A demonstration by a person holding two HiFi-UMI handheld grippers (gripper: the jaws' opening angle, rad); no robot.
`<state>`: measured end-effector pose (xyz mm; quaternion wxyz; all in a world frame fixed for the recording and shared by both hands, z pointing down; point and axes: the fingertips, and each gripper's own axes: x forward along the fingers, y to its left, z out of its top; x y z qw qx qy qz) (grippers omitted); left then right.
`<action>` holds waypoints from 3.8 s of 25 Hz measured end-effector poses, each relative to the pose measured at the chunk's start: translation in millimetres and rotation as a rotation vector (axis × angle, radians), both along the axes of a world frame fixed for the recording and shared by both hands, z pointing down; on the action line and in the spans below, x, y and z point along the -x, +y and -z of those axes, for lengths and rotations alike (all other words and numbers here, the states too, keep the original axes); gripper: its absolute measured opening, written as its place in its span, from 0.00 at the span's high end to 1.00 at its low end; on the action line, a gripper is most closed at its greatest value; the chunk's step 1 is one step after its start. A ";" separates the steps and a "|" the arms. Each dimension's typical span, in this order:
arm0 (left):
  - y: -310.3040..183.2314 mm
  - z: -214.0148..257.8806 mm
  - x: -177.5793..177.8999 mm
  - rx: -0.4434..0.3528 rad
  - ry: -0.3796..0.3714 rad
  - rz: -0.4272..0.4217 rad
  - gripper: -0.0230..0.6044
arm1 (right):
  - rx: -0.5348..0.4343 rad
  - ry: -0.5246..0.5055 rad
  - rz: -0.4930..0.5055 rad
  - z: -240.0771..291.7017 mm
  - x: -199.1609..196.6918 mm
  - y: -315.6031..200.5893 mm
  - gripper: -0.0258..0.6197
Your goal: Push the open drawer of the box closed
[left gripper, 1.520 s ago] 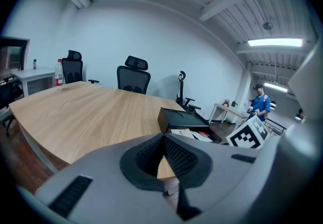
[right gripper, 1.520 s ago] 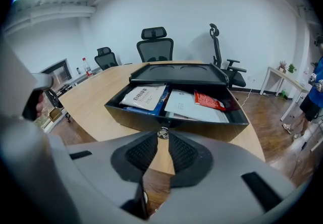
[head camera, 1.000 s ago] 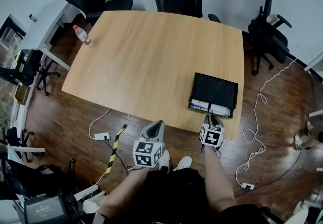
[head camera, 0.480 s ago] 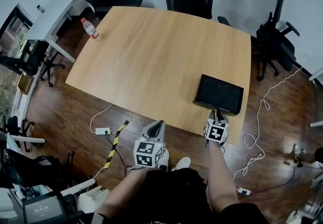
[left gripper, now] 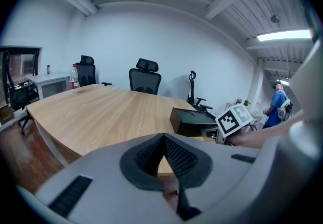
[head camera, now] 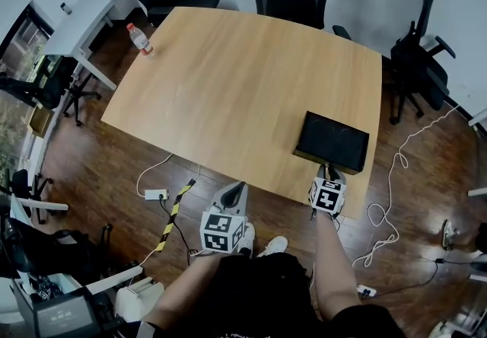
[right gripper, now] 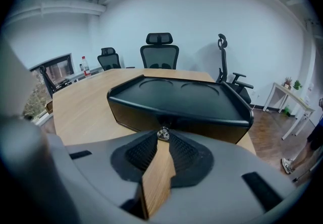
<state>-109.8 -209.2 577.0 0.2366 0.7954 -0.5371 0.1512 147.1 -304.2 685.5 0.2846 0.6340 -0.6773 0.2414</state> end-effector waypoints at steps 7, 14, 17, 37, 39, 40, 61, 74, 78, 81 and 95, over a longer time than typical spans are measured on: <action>8.6 0.7 -4.2 -0.003 0.004 -0.011 0.96 | -0.039 0.055 -0.014 4.5 0.4 4.4 0.85; 15.8 7.0 -6.7 -0.015 0.016 -0.040 0.96 | -0.095 0.039 -0.040 32.8 4.8 31.2 0.85; 15.1 10.2 -12.6 -0.021 0.023 -0.072 0.96 | -0.128 0.025 -0.036 52.0 13.0 46.2 0.85; 32.3 53.2 -93.7 -0.117 0.107 -0.359 0.96 | -0.304 -0.047 -0.035 136.4 35.9 151.5 0.95; 38.4 52.5 -99.6 -0.115 0.100 -0.382 0.96 | -0.307 -0.056 -0.038 137.2 37.7 161.8 0.95; 41.5 53.1 -102.5 -0.114 0.097 -0.390 0.96 | -0.307 -0.059 -0.036 138.4 37.8 166.6 0.95; 208.6 74.9 -153.1 -0.139 0.043 -0.351 0.96 | -0.316 -0.131 0.145 166.0 37.1 328.1 0.95; 258.6 60.1 -124.0 -0.101 0.016 -0.308 0.96 | -0.379 -0.105 0.118 172.1 47.9 371.9 0.96; 256.2 66.6 -118.1 -0.152 0.005 -0.307 0.96 | -0.398 -0.098 0.085 173.2 46.2 374.0 0.95; 260.5 60.3 -109.1 -0.150 0.011 -0.307 0.96 | -0.392 -0.087 0.077 169.6 52.4 377.6 0.95; 263.4 51.0 -97.9 -0.143 0.039 -0.307 0.96 | -0.400 -0.070 0.095 159.5 69.1 380.2 0.95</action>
